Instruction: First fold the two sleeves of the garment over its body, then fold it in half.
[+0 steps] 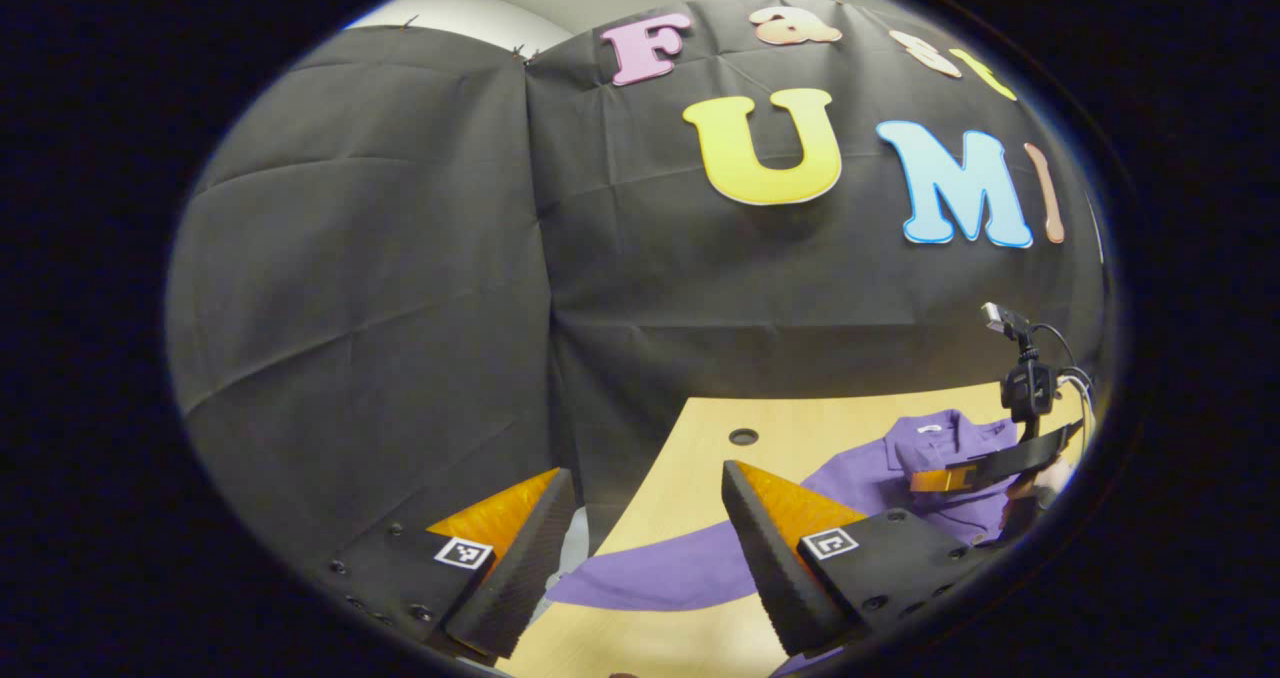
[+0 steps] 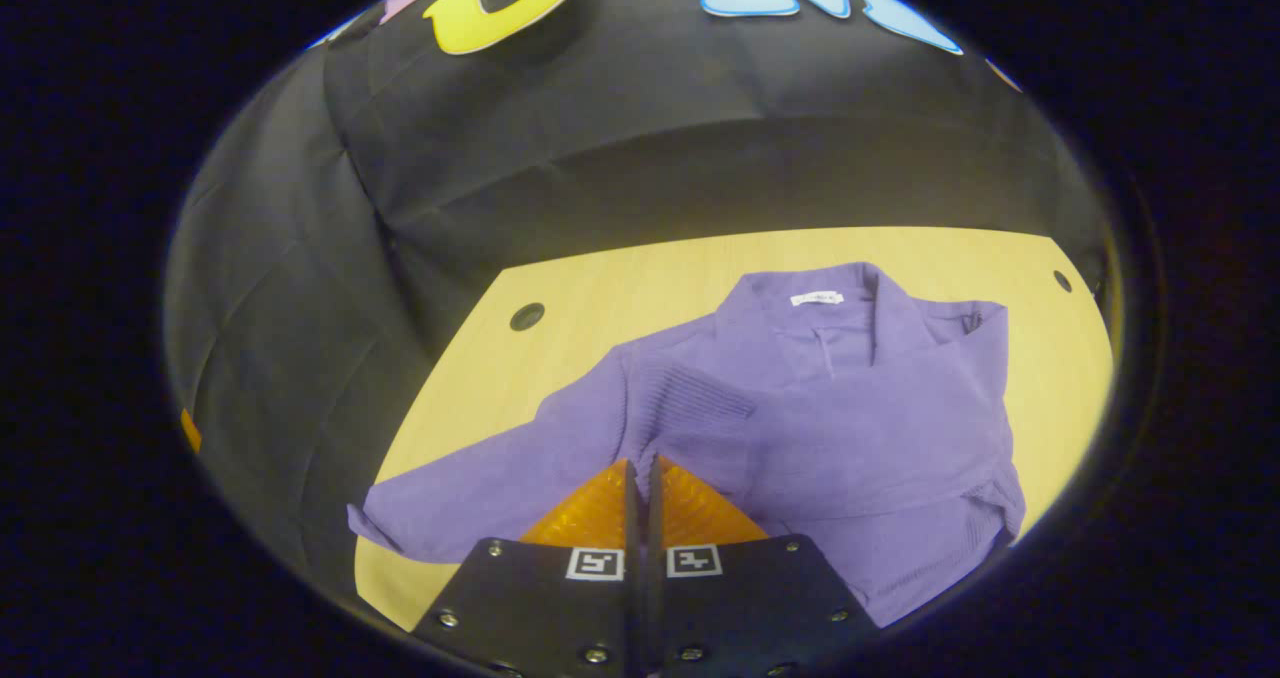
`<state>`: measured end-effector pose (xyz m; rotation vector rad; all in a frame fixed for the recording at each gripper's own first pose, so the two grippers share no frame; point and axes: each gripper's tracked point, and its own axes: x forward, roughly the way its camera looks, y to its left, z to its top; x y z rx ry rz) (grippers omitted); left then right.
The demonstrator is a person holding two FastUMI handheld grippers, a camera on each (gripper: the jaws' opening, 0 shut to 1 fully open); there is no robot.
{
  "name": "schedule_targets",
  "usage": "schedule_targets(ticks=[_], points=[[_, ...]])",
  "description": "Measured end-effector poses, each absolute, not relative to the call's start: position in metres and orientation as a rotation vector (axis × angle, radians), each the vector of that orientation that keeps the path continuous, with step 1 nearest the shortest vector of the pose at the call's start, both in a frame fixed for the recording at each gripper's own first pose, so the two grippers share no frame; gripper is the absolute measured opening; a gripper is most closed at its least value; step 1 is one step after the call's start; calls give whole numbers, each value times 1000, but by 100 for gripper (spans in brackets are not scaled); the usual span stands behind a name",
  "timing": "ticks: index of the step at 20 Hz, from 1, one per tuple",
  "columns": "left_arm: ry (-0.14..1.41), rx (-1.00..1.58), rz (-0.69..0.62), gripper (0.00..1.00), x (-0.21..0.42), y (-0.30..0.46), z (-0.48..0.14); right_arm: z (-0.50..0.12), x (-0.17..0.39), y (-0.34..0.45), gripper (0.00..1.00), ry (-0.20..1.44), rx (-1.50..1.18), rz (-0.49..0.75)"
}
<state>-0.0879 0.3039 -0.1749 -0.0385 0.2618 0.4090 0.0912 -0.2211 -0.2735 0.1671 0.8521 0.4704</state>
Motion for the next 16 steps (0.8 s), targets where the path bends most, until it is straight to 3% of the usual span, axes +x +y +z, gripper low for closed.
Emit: schedule_targets(ticks=[13,15,16], points=[[339,-126,474,97,-91,343,-261,-304,82,-210,2,917,6,500],[363,-143,478,100,-85,346,-281,-303,80,-206,3,916,3,507],[375,-147,479,100,-82,347,-290,-305,80,-207,7,916,-3,506]])
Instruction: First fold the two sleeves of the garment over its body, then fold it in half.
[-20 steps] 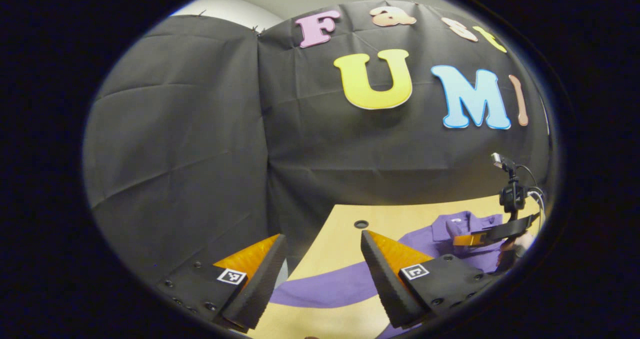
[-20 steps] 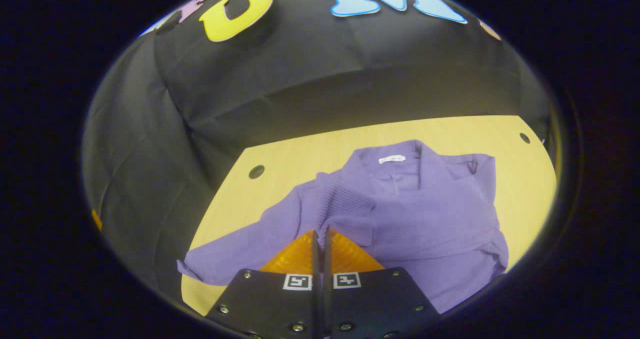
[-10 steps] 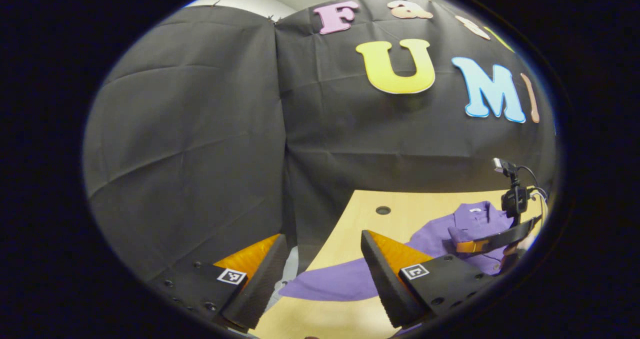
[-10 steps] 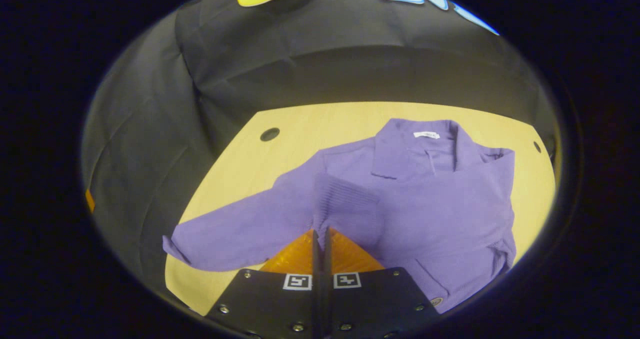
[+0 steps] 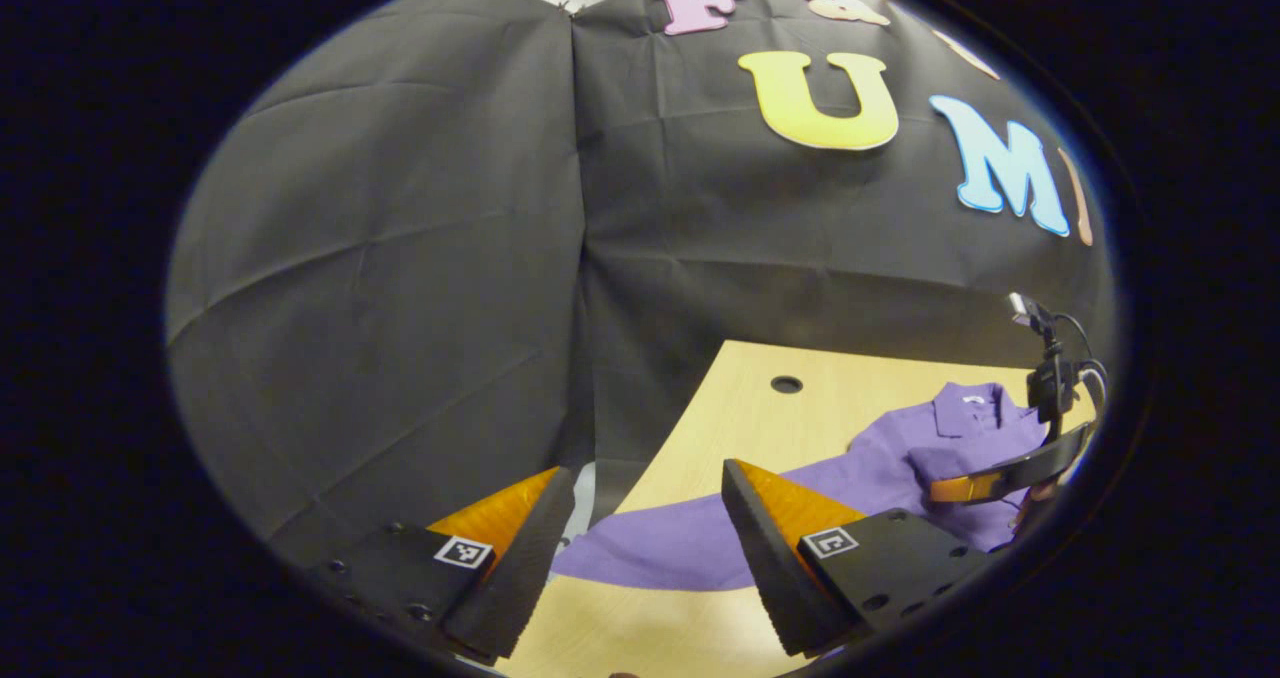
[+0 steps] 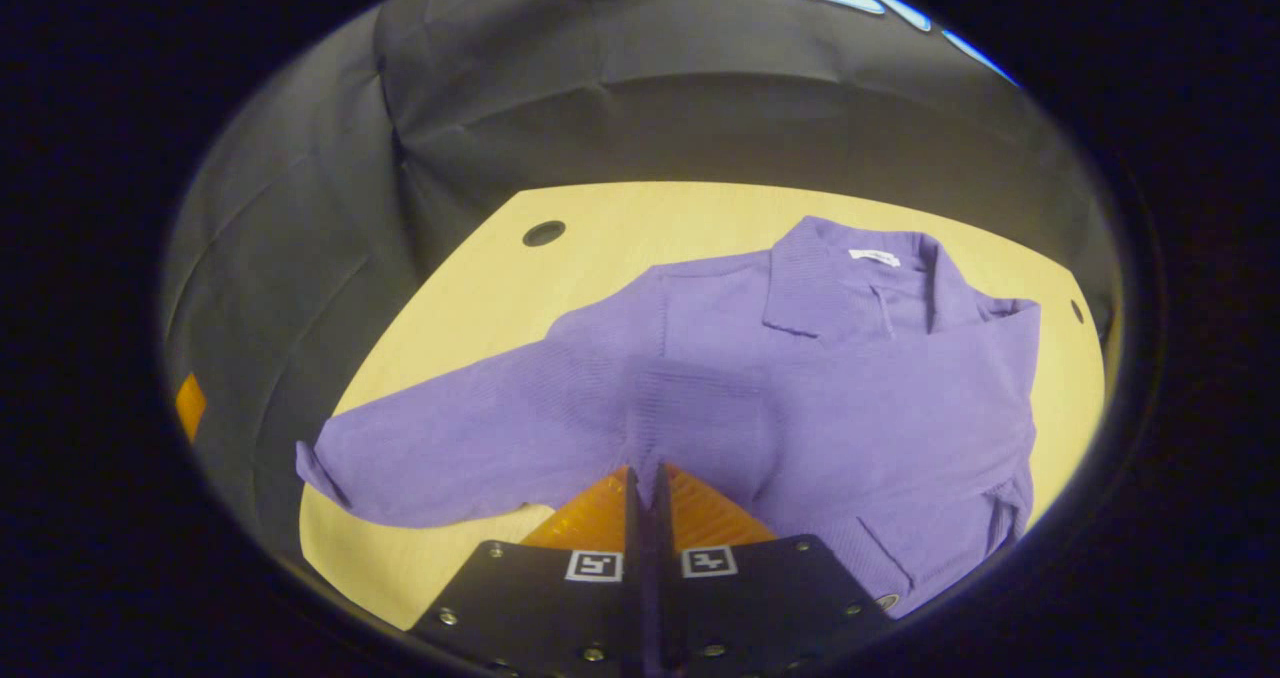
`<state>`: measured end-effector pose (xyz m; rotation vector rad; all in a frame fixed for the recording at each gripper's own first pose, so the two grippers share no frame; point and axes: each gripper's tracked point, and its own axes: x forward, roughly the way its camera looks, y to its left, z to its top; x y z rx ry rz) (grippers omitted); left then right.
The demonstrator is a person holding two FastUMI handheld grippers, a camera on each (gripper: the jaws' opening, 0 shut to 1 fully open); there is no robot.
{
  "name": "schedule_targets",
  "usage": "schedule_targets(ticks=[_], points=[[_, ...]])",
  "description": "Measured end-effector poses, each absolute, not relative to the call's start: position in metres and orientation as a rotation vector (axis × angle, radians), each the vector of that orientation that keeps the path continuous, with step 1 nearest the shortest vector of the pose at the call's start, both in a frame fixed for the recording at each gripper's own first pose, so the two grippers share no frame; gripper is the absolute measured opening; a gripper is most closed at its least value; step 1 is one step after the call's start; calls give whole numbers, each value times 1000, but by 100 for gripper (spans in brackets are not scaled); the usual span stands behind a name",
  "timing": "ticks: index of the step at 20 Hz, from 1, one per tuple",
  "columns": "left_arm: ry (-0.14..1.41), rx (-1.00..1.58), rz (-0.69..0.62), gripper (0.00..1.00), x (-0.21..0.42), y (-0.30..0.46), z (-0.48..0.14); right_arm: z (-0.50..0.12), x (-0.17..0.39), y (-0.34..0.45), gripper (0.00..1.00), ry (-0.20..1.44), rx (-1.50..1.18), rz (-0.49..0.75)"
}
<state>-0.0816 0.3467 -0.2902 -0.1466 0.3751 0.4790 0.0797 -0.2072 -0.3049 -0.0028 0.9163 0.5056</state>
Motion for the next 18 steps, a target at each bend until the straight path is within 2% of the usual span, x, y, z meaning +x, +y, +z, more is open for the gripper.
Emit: schedule_targets(ticks=[1,3,4,6,7,8,9,10,18], points=[[390,-147,481,100,-81,348,-300,-304,78,-205,8,918,2,520],[422,-149,484,98,-77,348,-322,-302,74,-200,23,923,10,544],[441,-158,487,97,-75,350,-333,-300,72,-199,41,921,12,555],[471,-189,499,100,-74,350,-356,-295,71,-202,61,906,2,560],[487,-207,511,97,-75,349,-367,-292,71,-204,60,901,-3,563],[505,-230,524,100,-76,349,-377,-291,70,-206,61,900,-9,566],[527,-255,534,98,-79,350,-387,-288,70,-210,61,898,-15,569],[553,-276,545,100,-84,349,-398,-287,69,-214,61,894,-20,569],[652,-344,617,100,-88,351,-457,-278,64,-254,61,898,-19,530]])
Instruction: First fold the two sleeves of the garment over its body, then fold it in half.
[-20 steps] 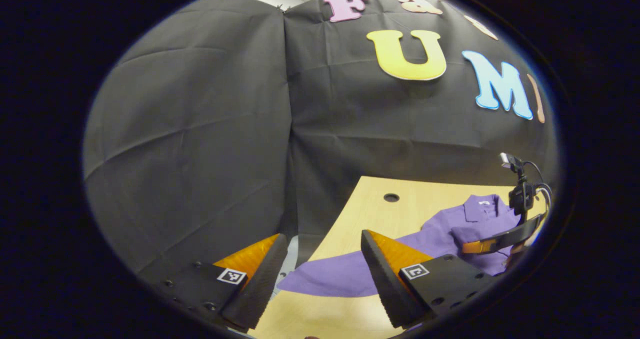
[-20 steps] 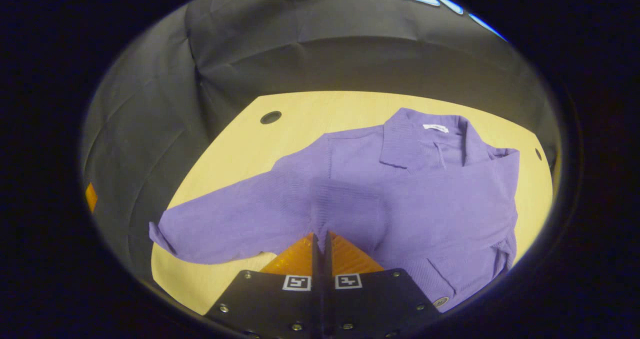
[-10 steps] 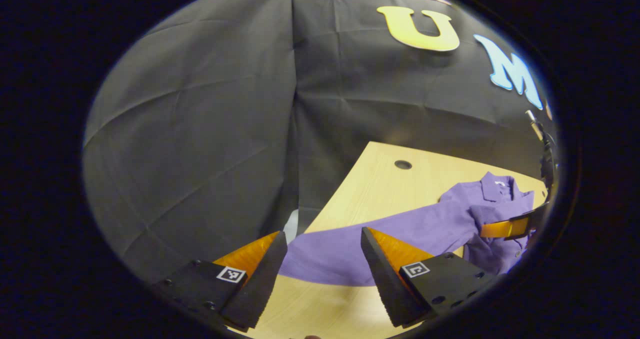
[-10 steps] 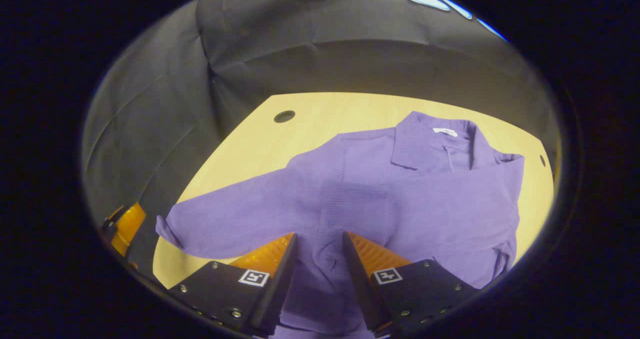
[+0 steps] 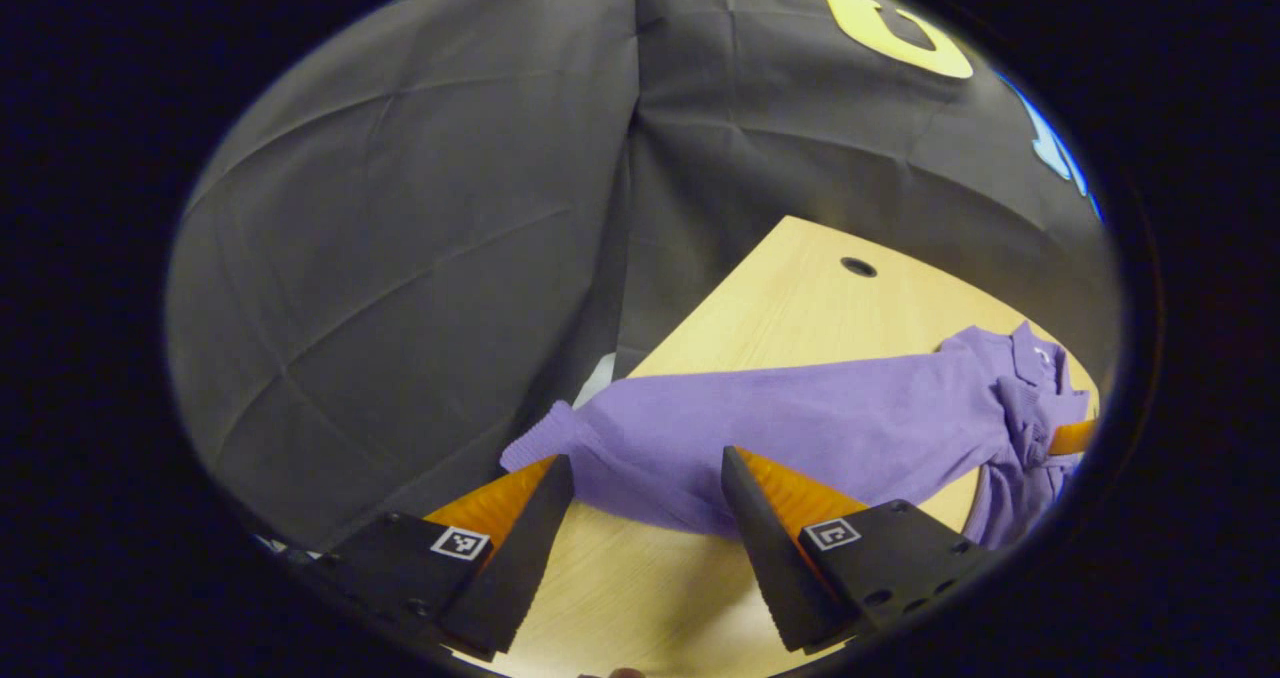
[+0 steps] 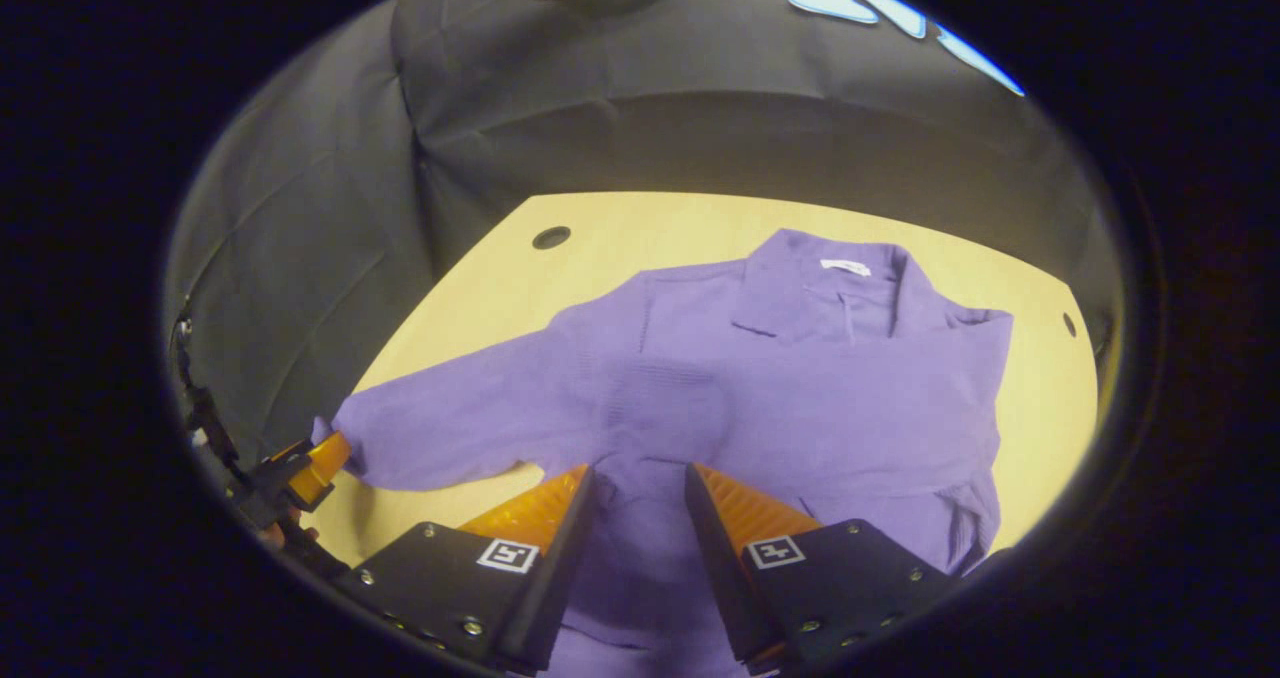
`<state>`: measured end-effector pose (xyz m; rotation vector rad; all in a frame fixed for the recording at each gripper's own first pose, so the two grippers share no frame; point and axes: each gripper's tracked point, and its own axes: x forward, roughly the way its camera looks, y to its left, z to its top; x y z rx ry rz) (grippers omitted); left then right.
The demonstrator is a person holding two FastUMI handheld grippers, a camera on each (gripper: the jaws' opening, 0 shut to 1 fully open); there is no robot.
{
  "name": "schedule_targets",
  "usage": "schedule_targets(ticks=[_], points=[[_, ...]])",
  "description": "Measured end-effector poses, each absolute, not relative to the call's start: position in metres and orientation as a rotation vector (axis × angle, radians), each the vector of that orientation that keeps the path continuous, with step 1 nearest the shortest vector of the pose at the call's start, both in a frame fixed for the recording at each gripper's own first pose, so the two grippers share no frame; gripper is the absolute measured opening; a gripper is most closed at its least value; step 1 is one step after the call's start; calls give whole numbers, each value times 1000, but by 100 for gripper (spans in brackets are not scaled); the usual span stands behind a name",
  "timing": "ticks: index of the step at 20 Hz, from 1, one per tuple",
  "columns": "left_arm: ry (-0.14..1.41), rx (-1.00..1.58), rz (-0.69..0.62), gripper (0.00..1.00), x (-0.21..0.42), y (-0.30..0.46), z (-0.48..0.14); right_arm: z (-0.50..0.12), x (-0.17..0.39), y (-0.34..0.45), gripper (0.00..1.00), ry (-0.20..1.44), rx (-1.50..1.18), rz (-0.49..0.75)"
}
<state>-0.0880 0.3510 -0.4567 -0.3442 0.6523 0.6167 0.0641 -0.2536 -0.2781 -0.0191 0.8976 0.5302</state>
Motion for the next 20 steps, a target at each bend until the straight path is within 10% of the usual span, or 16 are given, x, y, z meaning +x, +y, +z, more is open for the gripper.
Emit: schedule_targets(ticks=[9,16,20], points=[[688,-347,626,97,-88,348,-465,-274,59,-281,61,909,22,477],[683,-341,623,16,-66,329,-465,-274,44,-311,60,918,50,444],[697,-322,617,8,-64,329,-462,-272,44,-337,60,911,78,399]])
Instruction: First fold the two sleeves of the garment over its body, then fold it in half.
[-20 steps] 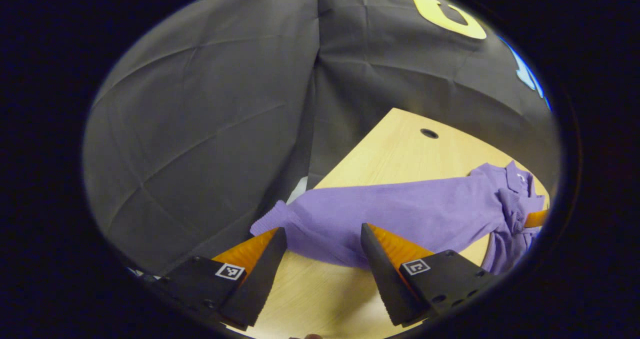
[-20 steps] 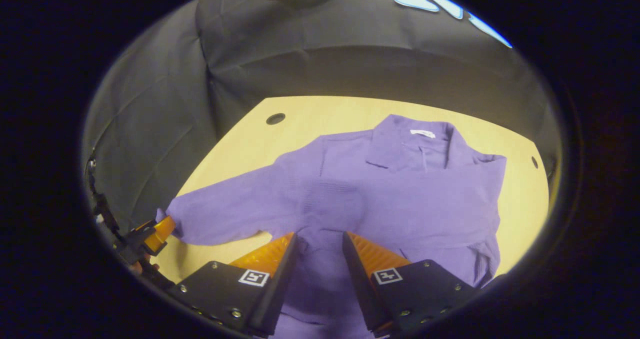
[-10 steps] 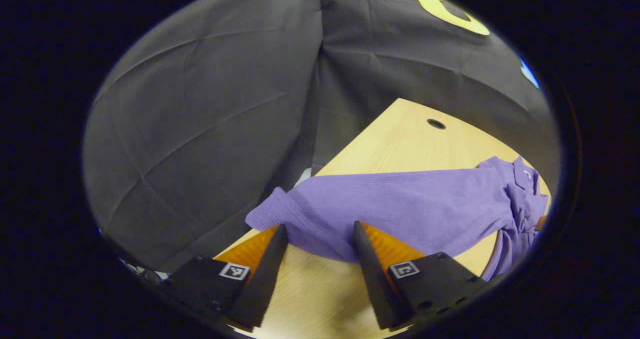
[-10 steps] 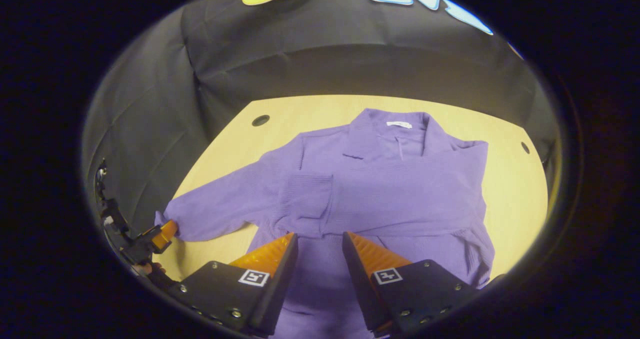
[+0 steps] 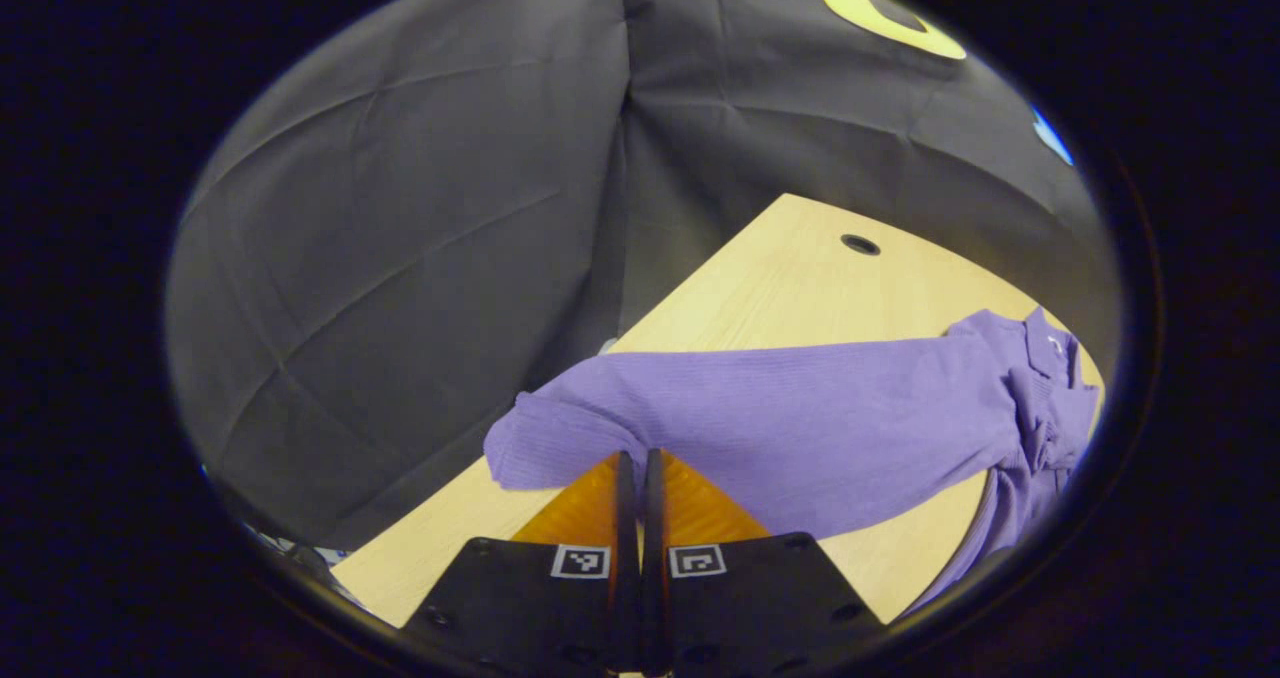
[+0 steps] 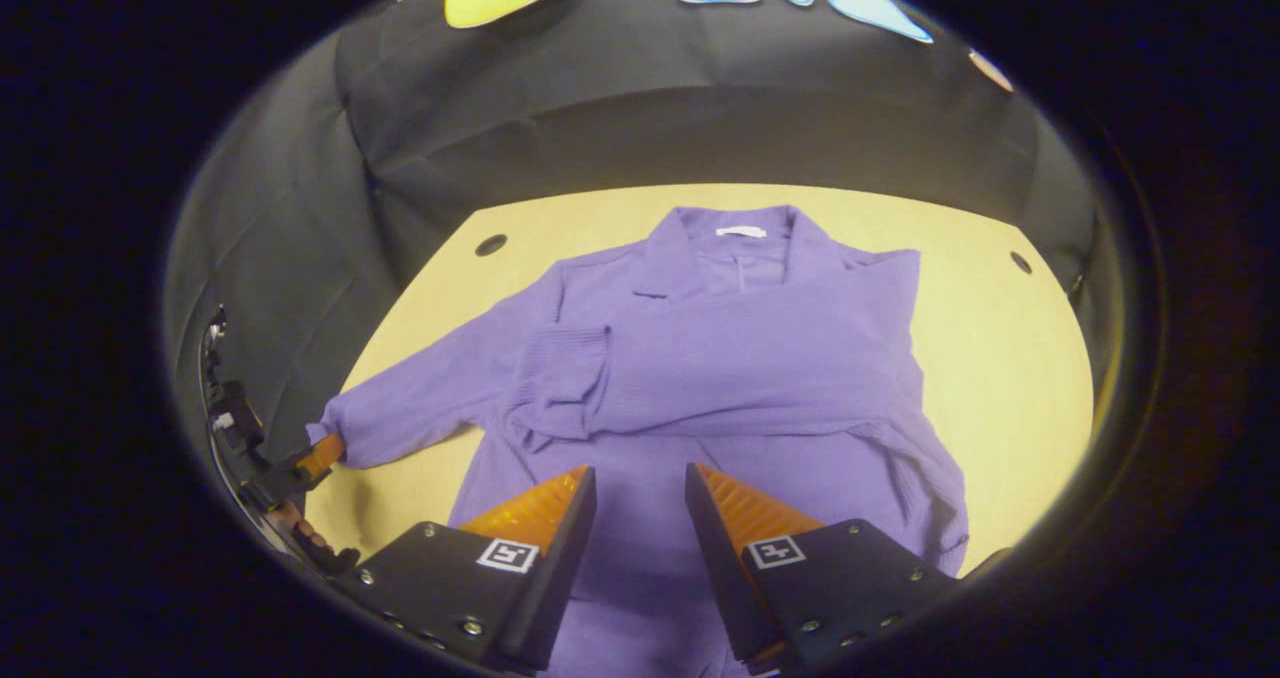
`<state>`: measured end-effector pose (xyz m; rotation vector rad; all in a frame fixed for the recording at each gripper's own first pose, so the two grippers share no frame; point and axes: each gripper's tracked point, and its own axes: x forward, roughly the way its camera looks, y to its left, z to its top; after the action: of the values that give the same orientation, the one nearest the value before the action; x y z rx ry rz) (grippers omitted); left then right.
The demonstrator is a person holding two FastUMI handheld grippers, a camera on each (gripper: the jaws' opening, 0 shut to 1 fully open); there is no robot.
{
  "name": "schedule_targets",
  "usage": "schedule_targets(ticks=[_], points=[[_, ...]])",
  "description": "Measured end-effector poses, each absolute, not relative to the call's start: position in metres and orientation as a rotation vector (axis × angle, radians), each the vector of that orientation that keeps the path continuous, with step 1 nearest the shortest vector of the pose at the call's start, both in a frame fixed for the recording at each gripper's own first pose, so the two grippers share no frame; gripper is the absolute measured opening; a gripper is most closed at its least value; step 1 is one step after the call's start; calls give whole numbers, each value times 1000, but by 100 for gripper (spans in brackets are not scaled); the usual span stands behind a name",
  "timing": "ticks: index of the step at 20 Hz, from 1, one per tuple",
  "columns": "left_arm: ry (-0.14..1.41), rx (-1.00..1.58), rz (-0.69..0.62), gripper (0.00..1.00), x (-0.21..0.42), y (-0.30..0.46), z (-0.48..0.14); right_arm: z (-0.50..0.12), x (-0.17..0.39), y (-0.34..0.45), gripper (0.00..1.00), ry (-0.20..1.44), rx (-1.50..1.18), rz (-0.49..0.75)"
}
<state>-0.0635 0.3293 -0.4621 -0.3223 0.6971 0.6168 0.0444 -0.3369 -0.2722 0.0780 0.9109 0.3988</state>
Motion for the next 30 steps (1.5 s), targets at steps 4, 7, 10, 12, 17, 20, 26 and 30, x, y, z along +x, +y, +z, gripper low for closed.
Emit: schedule_targets(ticks=[4,7,10,12,17,20,26,30], points=[[701,-322,612,7,-62,330,-460,-268,44,-361,60,898,105,363],[681,-306,607,7,-55,327,-447,-268,41,-375,63,895,125,345],[649,-289,583,7,-39,321,-427,-270,33,-388,63,901,149,326],[635,-271,554,7,-24,312,-415,-273,29,-398,63,908,167,310],[597,-220,452,7,22,272,-385,-278,16,-428,63,915,215,257],[575,-188,380,7,50,235,-369,-281,7,-451,63,916,240,214],[543,-149,235,7,105,148,-343,-288,-15,-503,63,924,302,110],[518,-104,131,7,134,84,-328,-293,-29,-532,63,934,348,52]])
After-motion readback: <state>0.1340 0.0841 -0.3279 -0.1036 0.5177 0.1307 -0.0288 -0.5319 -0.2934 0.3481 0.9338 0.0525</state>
